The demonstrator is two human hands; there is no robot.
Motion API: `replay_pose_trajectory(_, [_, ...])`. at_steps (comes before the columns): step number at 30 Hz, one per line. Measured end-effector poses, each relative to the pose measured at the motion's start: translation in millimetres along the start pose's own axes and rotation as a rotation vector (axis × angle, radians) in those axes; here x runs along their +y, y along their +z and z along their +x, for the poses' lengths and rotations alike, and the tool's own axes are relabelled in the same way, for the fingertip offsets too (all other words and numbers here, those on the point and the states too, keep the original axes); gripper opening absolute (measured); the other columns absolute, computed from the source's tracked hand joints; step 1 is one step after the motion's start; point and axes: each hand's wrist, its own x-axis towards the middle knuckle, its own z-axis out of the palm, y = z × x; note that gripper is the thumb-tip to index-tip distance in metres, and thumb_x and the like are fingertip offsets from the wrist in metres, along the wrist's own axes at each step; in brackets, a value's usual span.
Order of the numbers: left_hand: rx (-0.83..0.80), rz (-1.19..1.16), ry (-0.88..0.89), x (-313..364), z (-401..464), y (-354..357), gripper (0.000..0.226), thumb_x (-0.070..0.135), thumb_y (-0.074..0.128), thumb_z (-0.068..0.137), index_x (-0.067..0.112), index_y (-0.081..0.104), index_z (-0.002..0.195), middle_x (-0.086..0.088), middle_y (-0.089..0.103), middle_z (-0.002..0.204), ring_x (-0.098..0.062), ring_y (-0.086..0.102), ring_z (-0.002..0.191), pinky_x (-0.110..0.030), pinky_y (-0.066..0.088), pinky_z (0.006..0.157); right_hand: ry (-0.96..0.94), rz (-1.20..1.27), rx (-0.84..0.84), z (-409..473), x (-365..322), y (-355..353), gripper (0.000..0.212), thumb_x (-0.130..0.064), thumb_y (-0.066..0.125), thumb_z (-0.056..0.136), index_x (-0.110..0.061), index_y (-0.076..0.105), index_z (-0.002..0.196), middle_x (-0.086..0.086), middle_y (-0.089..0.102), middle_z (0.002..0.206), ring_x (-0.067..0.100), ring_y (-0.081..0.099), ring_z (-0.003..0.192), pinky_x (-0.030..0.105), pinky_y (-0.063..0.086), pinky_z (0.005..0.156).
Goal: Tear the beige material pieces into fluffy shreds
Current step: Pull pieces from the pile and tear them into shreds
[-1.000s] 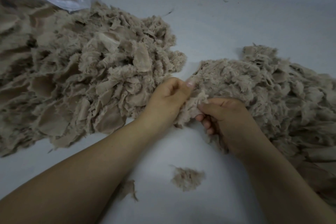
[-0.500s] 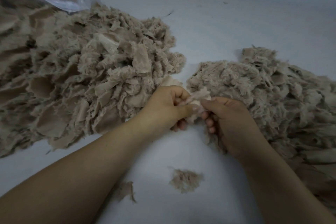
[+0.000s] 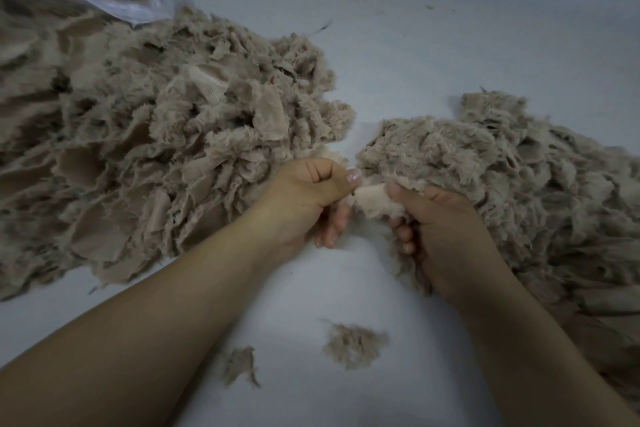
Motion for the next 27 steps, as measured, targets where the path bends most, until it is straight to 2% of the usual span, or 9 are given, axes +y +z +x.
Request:
replay_pose_trajectory(4, [-0.077, -0.066, -0.015, 0.8, -2.1, -8.4, 0.03, 0.016, 0.059, 0.09, 0.01, 0.052, 0.062, -0.01, 0.046, 0.039, -0.017, 0.035, 0.023, -0.012, 0.022, 0.033, 0.013, 0.059, 0.018, 1.2, -0.1, 0.5, 0.031, -0.014, 0.064, 0.095, -0.015, 0.054, 0.066, -0.001, 0.049, 0.045, 0.004, 0.033, 0.033, 0.015, 0.025, 0.031])
replay_pose_trajectory(9, [-0.657, 0.079, -0.154, 12.5, -9.4, -29.9, 0.01, 0.016, 0.077, 0.075, 0.009, 0.071, 0.07, -0.006, 0.059, 0.048, -0.011, 0.048, 0.031, -0.015, 0.033, 0.034, 0.007, 0.099, 0.055, 2.6, 2.3, -4.0, 0.043, -0.018, 0.067, 0.094, -0.022, 0.055, 0.053, -0.002, 0.047, 0.046, 0.006, 0.031, 0.033, 0.015, 0.024, 0.031])
replay_pose_trajectory(11, [-0.762, 0.241, -0.135, 16.3, -11.2, -28.5, 0.027, 0.032, 0.081, 0.073, 0.006, 0.073, 0.075, -0.008, 0.062, 0.054, -0.012, 0.053, 0.038, -0.02, 0.042, 0.04, -0.031, 0.004, 0.029, 2.5, 4.8, -5.8, 0.033, -0.022, 0.07, 0.091, -0.02, 0.057, 0.06, -0.002, 0.048, 0.048, 0.006, 0.033, 0.035, 0.015, 0.026, 0.033])
replay_pose_trajectory(14, [-0.57, 0.319, -0.118, 12.6, -11.6, -14.3, 0.05, 0.055, 0.07, 0.08, 0.006, 0.07, 0.071, -0.01, 0.056, 0.051, -0.012, 0.047, 0.034, -0.018, 0.035, 0.036, -0.07, -0.086, -0.051, -1.4, 4.8, -6.6, 0.032, -0.026, 0.075, 0.085, -0.019, 0.064, 0.057, 0.0, 0.047, 0.049, 0.007, 0.032, 0.034, 0.014, 0.025, 0.035])
replay_pose_trajectory(17, [-0.216, 0.22, -0.168, 3.3, -5.2, -5.6, 0.048, 0.048, 0.07, 0.08, 0.001, 0.061, 0.074, -0.009, 0.051, 0.046, -0.014, 0.041, 0.027, -0.014, 0.026, 0.031, -0.068, -0.016, -0.15, -4.7, 1.1, -7.6, 0.028, -0.03, 0.081, 0.071, -0.017, 0.064, 0.052, -0.004, 0.05, 0.043, 0.003, 0.037, 0.03, 0.012, 0.028, 0.032])
replay_pose_trajectory(21, [-0.254, 0.212, -0.189, 3.4, -8.3, -1.1, 0.022, 0.02, 0.068, 0.088, 0.004, 0.056, 0.095, -0.01, 0.053, 0.047, -0.015, 0.041, 0.025, -0.013, 0.026, 0.029, -0.061, -0.048, -0.143, -3.0, 0.4, -6.3, 0.055, -0.037, 0.09, 0.057, 0.007, 0.06, 0.072, 0.001, 0.045, 0.05, 0.005, 0.033, 0.035, 0.016, 0.028, 0.033])
replay_pose_trajectory(23, [-0.179, 0.129, -0.118, 2.8, -8.4, 1.8, 0.011, 0.01, 0.057, 0.095, 0.004, 0.056, 0.086, -0.01, 0.052, 0.044, -0.014, 0.04, 0.025, -0.013, 0.025, 0.03, -0.064, -0.026, -0.132, -2.9, 0.1, -5.4, 0.038, -0.037, 0.081, 0.068, -0.003, 0.066, 0.063, -0.001, 0.049, 0.05, 0.004, 0.036, 0.035, 0.015, 0.029, 0.033])
replay_pose_trajectory(25, [0.04, -0.148, 0.014, 5.5, -4.3, 1.8, 0.013, 0.001, 0.048, 0.097, 0.005, 0.054, 0.087, -0.014, 0.063, 0.056, -0.019, 0.055, 0.036, -0.018, 0.037, 0.032, -0.054, 0.029, -0.085, -1.7, -2.0, -3.7, 0.036, -0.038, 0.069, 0.085, -0.015, 0.066, 0.057, -0.001, 0.047, 0.05, 0.006, 0.034, 0.038, 0.016, 0.027, 0.033])
replay_pose_trajectory(27, [0.195, -0.367, 0.138, 9.8, 2.8, 0.5, 0.013, 0.0, 0.043, 0.1, 0.006, 0.049, 0.109, -0.017, 0.072, 0.097, -0.027, 0.073, 0.075, -0.031, 0.058, 0.055, -0.02, 0.11, -0.034, 0.5, -3.4, -3.1, 0.042, -0.035, 0.059, 0.096, -0.013, 0.064, 0.061, -0.001, 0.044, 0.051, 0.007, 0.031, 0.038, 0.017, 0.025, 0.032])
